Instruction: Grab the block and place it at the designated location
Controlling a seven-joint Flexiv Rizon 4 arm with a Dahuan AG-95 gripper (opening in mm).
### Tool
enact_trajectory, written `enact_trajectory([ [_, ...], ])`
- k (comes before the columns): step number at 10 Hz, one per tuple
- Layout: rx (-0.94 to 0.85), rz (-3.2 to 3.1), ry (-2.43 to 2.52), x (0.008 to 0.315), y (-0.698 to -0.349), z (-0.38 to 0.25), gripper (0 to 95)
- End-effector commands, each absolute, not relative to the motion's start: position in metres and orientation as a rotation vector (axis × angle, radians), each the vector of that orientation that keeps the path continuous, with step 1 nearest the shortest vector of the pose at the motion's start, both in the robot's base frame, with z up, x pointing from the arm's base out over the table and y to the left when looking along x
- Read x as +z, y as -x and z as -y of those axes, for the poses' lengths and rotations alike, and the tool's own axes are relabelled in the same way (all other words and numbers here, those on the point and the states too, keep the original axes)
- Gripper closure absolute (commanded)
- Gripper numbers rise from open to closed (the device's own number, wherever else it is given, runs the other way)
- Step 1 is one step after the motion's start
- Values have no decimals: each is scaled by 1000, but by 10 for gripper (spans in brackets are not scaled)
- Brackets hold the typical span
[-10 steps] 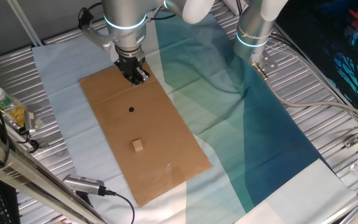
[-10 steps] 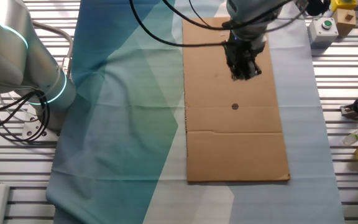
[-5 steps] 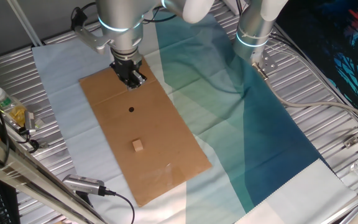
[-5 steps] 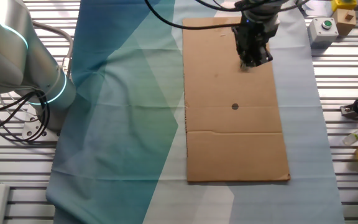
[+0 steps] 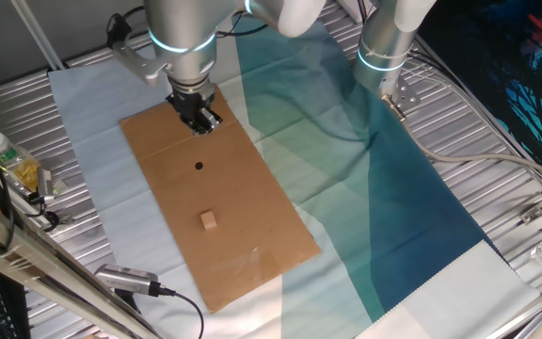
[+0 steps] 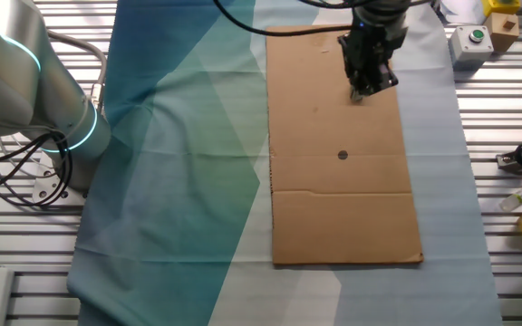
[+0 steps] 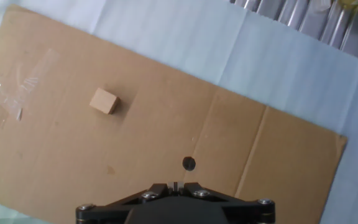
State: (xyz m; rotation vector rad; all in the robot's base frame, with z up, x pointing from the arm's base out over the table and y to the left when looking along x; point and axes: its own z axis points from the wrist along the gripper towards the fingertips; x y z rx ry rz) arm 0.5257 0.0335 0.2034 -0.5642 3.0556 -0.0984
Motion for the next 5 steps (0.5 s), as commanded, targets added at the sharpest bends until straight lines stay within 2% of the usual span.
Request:
enact_trajectory([
  [1, -83, -3064, 503, 205, -523, -32, 950],
  [5, -74, -3087, 454, 208, -524, -33, 950],
])
